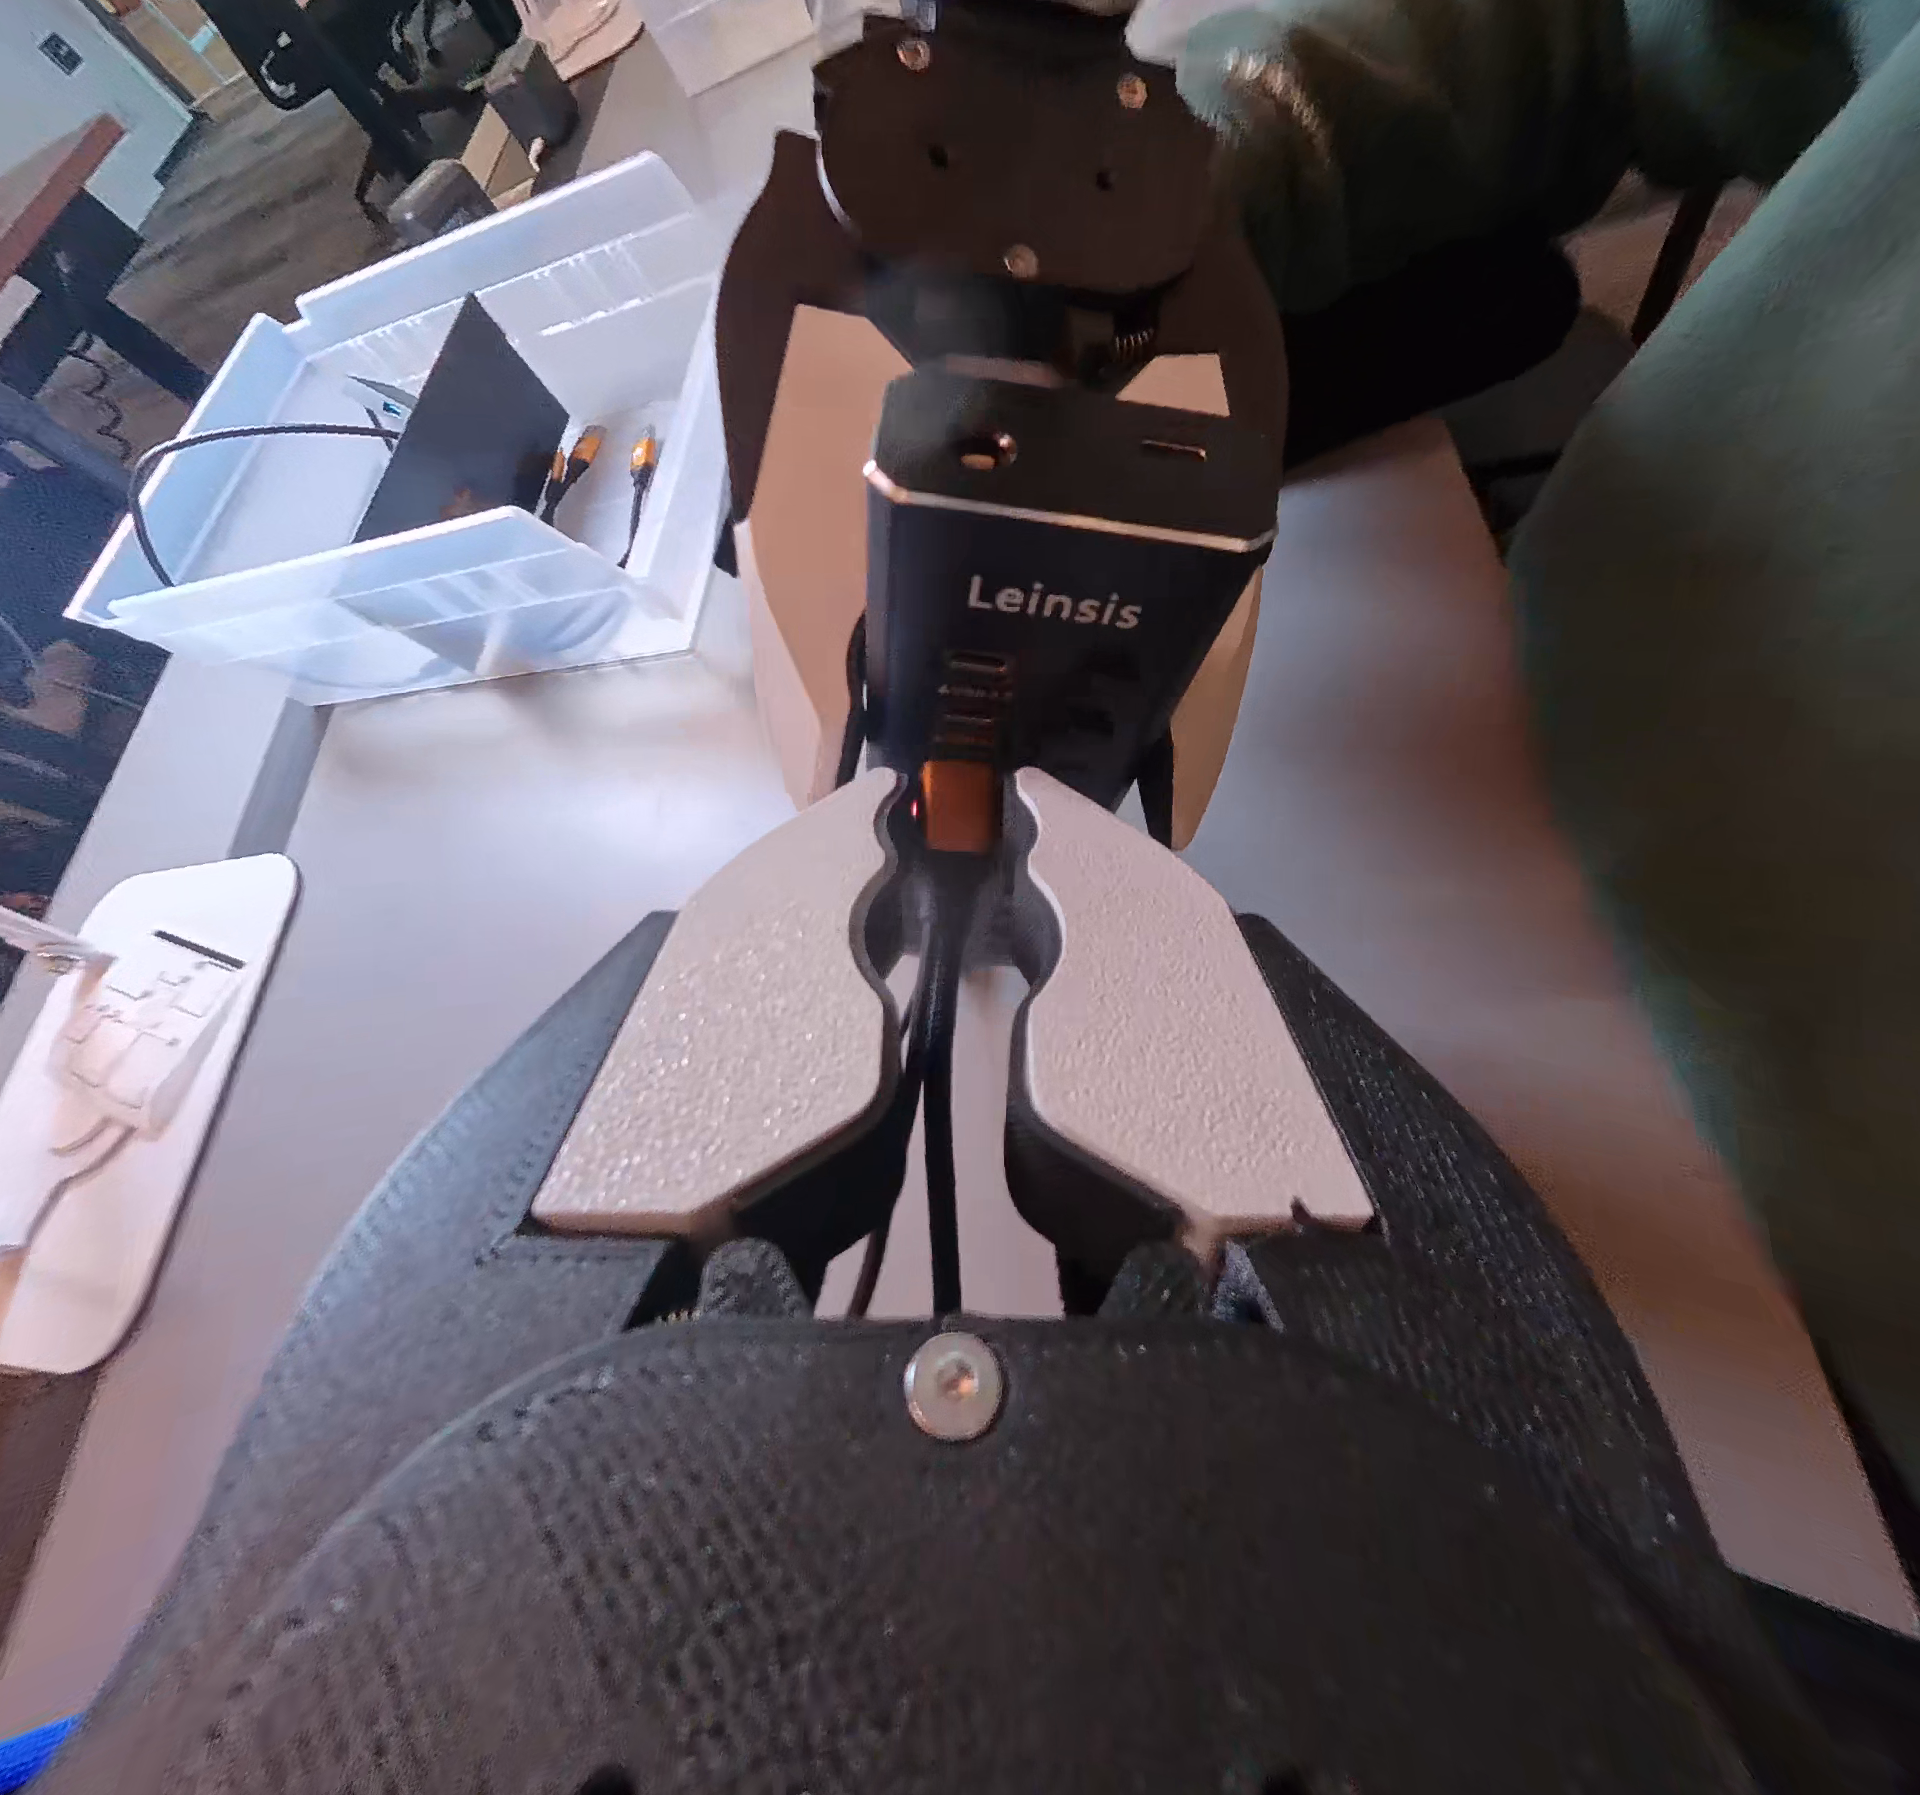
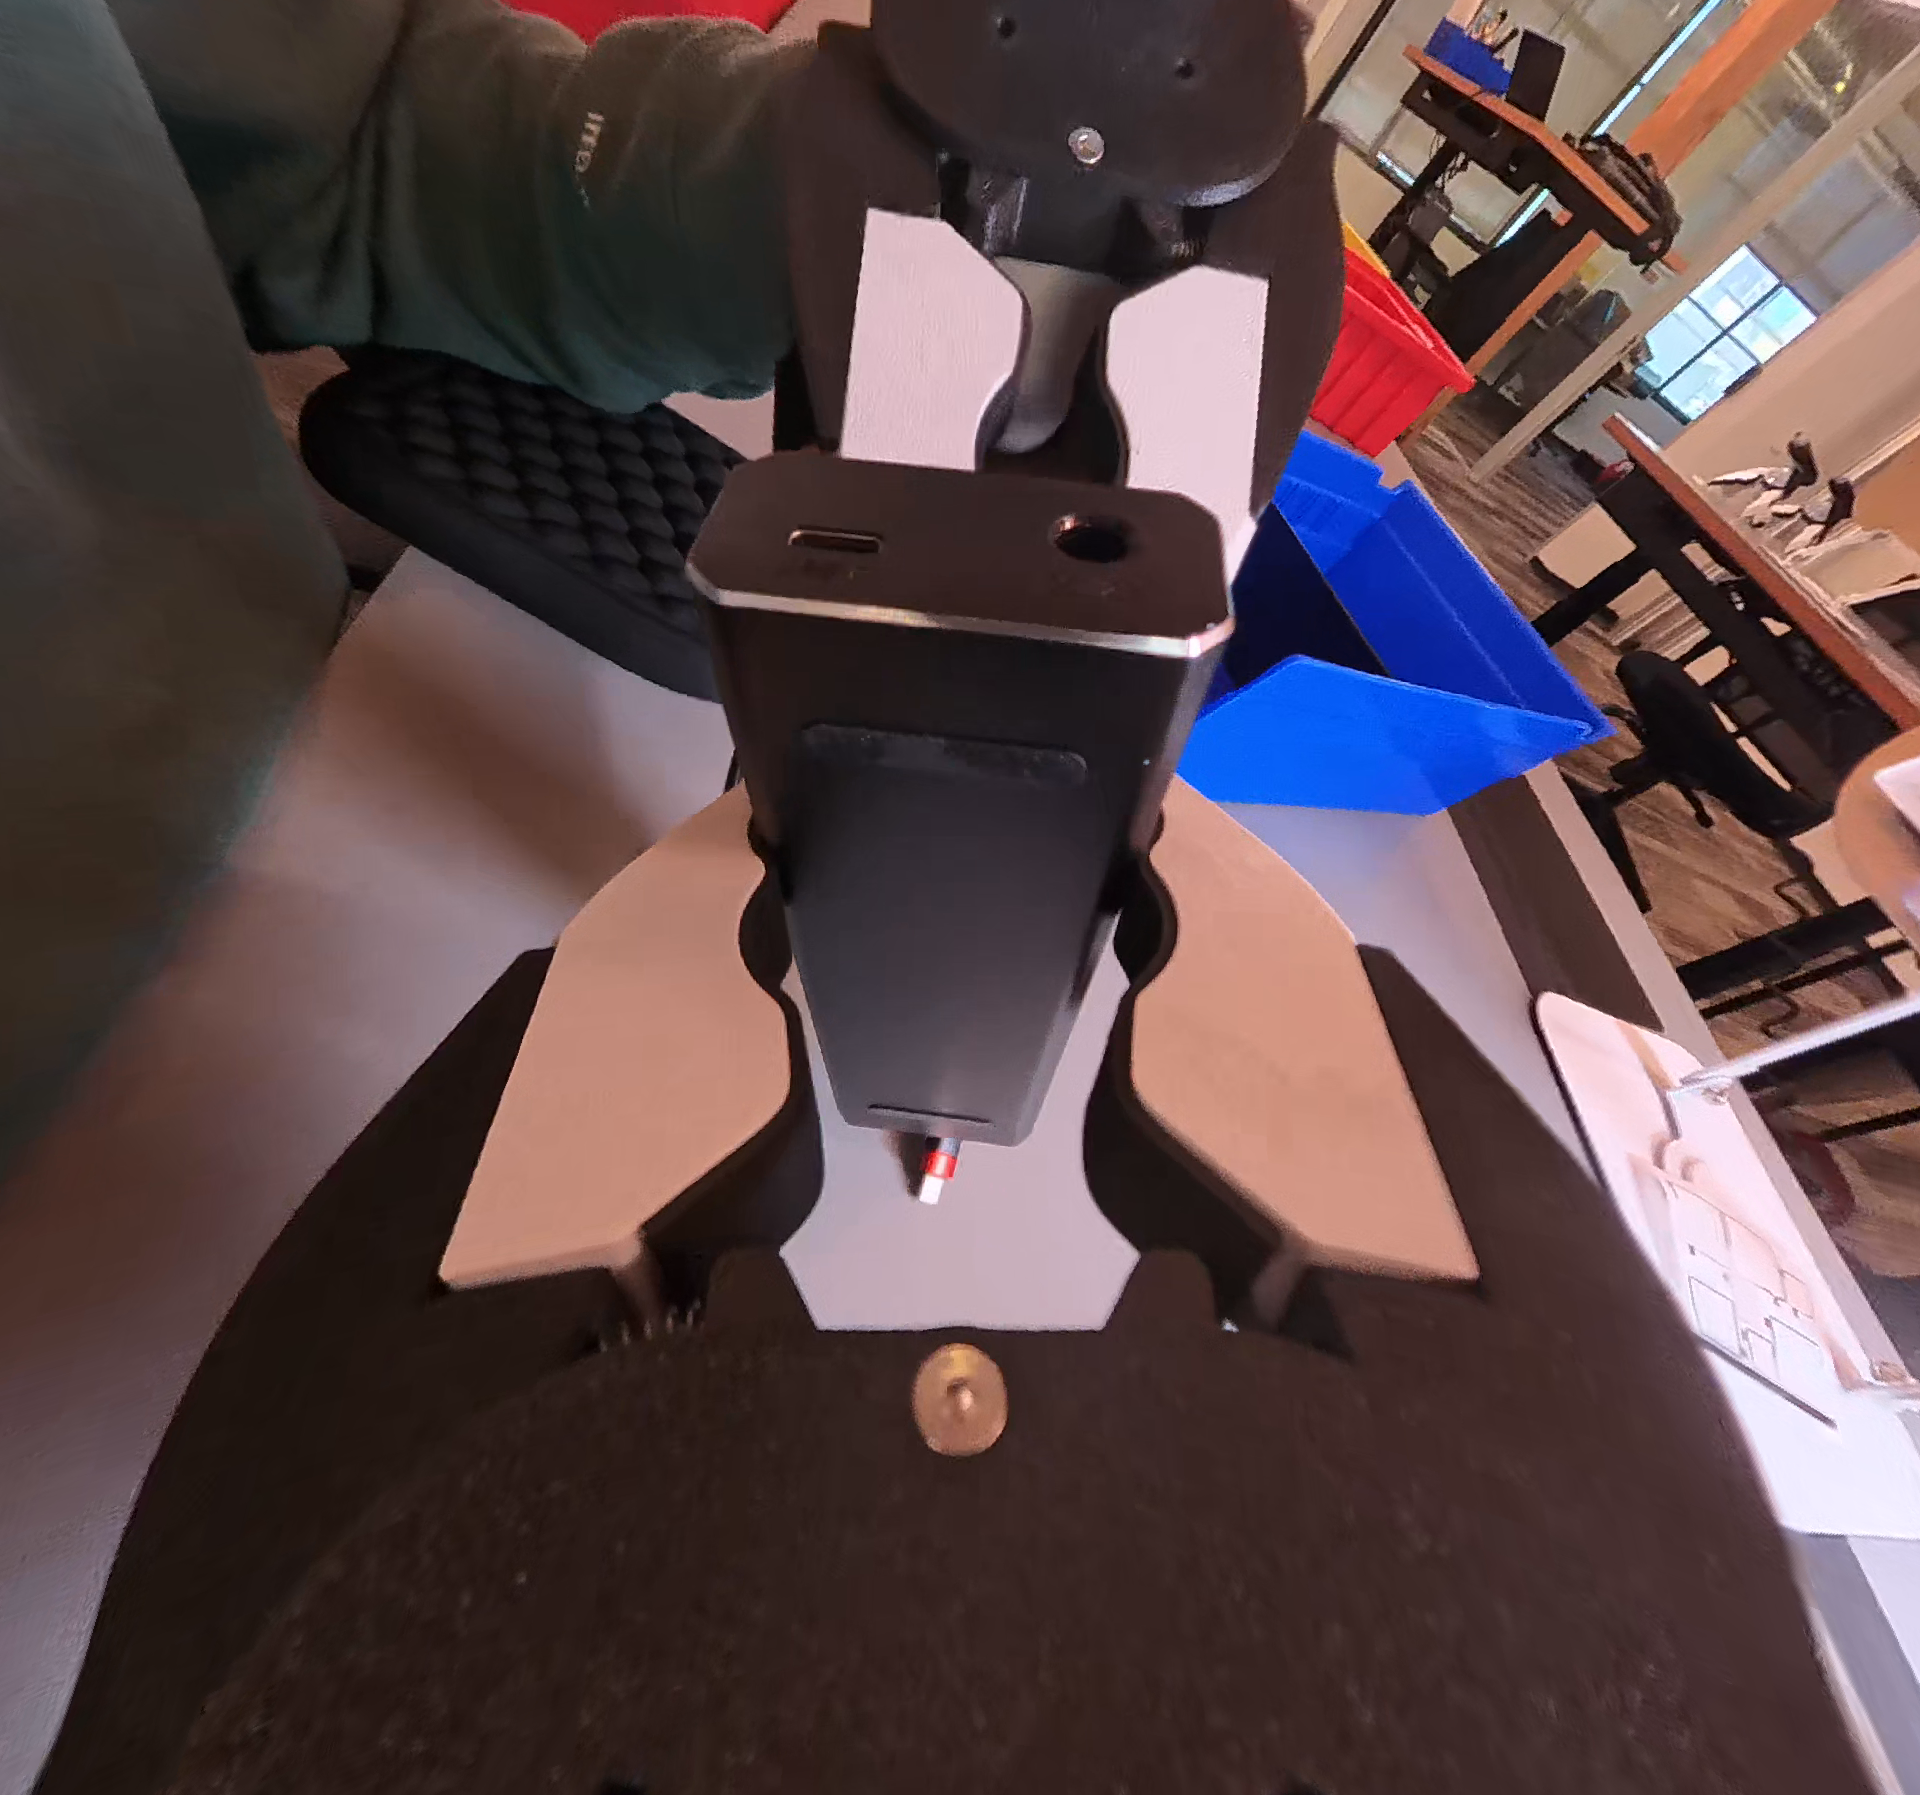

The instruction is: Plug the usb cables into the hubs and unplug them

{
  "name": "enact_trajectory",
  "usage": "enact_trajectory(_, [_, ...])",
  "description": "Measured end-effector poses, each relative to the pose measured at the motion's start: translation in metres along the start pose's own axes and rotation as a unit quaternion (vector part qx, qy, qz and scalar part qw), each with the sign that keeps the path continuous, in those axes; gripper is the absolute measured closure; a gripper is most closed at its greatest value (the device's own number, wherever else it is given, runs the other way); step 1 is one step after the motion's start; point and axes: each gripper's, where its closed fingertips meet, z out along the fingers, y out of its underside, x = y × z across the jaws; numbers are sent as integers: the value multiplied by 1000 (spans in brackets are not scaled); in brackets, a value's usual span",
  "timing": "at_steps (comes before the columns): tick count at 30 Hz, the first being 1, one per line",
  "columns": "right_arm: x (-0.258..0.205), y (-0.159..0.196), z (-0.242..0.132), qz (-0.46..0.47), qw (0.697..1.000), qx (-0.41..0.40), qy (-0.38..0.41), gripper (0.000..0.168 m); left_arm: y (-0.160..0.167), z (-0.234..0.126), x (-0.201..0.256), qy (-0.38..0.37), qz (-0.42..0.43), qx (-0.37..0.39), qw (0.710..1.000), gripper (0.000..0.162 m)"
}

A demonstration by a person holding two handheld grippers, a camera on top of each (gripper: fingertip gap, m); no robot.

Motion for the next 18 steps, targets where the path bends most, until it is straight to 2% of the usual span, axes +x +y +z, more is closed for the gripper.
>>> enact_trajectory(7, [-6,4,0,21,999,2,-29,107,6,1,3,-10,36,-42,998,146])
enact_trajectory(18, [-9,-6,2,25,999,21,-33,107,2,-9,6,-21,51,-56,997,146])
